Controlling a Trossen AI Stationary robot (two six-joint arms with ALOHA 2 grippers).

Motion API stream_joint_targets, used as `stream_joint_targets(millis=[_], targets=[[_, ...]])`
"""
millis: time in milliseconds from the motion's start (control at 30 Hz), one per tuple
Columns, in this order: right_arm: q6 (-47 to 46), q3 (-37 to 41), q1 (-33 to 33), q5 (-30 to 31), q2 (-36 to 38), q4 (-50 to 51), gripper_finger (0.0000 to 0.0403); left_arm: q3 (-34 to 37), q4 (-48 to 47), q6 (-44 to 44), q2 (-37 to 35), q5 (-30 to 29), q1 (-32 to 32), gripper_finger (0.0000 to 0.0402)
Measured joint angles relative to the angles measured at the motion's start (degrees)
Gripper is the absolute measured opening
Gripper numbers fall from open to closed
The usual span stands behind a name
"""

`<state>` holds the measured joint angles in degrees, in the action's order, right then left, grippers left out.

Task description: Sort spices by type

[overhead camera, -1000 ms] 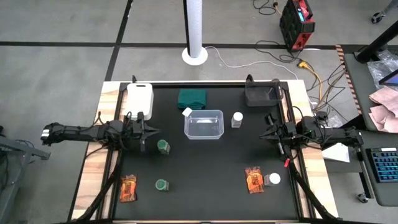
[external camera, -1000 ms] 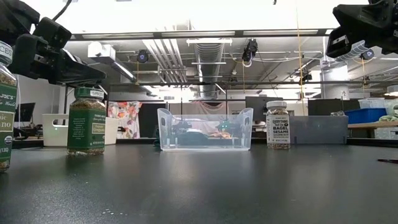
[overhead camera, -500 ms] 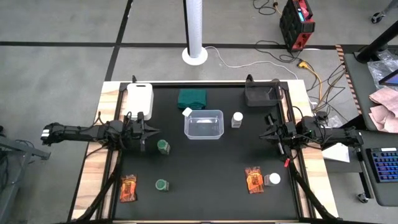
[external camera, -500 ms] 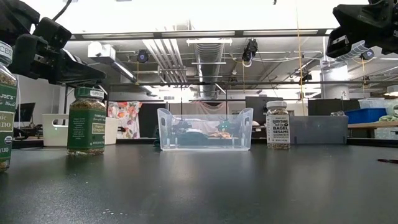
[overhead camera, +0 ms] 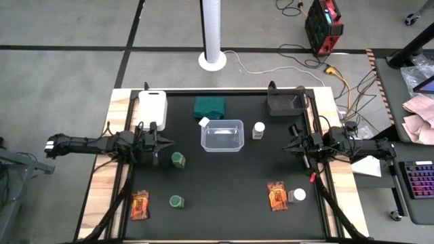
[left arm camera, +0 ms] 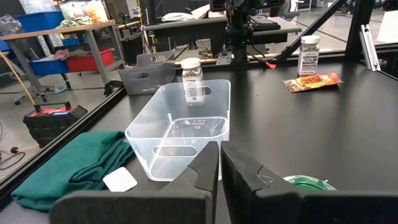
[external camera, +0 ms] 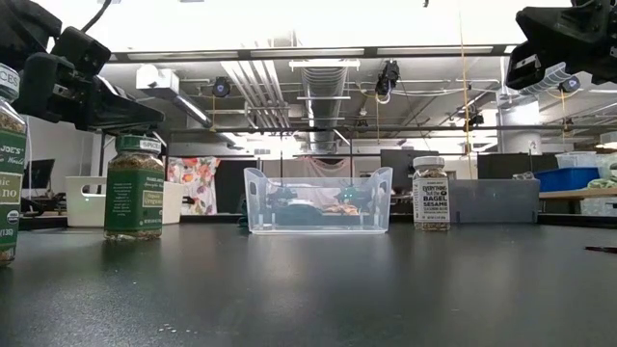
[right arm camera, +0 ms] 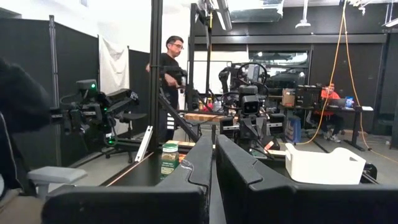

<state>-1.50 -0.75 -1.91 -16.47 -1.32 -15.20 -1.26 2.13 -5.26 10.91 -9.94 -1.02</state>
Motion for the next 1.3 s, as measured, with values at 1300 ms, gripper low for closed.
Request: stream_joint_targets(millis=[1300], targets=[[4.5, 0.0, 0.0, 0.0, 0.0, 0.4, 0.0013, 0.0, 4.0, 37.3, 0.0, -6.4, 0.0, 0.0002]])
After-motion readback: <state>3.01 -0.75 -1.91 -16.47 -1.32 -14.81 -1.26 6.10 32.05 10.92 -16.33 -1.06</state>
